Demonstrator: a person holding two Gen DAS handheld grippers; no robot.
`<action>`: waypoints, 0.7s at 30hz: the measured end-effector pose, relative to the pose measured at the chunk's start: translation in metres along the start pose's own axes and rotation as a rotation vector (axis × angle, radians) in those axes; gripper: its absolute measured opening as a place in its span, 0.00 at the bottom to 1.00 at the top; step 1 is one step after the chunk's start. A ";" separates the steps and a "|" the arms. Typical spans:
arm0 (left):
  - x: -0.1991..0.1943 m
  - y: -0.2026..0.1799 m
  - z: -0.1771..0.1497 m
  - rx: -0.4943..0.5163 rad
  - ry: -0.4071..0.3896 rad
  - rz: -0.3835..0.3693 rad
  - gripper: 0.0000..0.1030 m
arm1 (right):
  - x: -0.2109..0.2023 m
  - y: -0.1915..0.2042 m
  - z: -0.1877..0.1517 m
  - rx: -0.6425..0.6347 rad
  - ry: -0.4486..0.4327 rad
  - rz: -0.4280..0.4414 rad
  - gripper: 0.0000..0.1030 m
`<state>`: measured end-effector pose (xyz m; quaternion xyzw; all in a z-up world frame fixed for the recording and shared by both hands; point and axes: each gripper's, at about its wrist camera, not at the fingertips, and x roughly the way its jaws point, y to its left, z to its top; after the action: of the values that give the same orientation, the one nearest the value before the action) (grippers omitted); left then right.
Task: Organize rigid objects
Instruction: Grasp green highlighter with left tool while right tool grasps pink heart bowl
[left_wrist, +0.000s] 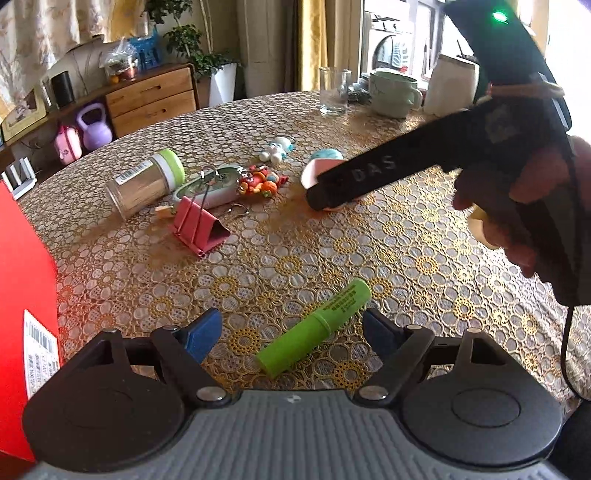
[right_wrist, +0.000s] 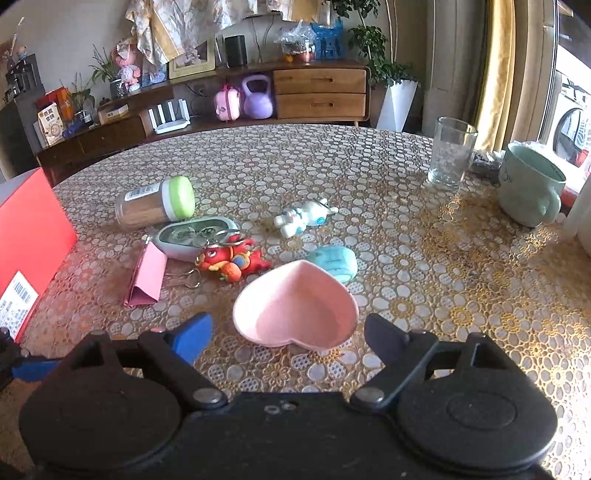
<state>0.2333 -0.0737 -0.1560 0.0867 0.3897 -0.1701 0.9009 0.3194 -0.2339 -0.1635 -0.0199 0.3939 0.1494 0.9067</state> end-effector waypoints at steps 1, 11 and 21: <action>0.001 -0.001 -0.001 0.007 0.002 -0.001 0.78 | 0.002 0.001 0.000 0.000 0.001 0.000 0.86; 0.000 -0.009 -0.002 0.041 -0.027 -0.033 0.40 | 0.011 0.004 0.000 0.012 0.016 -0.043 0.73; -0.004 -0.017 0.000 0.041 -0.011 0.003 0.16 | -0.008 0.009 -0.004 0.015 -0.012 -0.045 0.73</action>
<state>0.2241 -0.0888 -0.1538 0.1049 0.3810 -0.1774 0.9013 0.3094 -0.2279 -0.1597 -0.0210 0.3890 0.1261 0.9123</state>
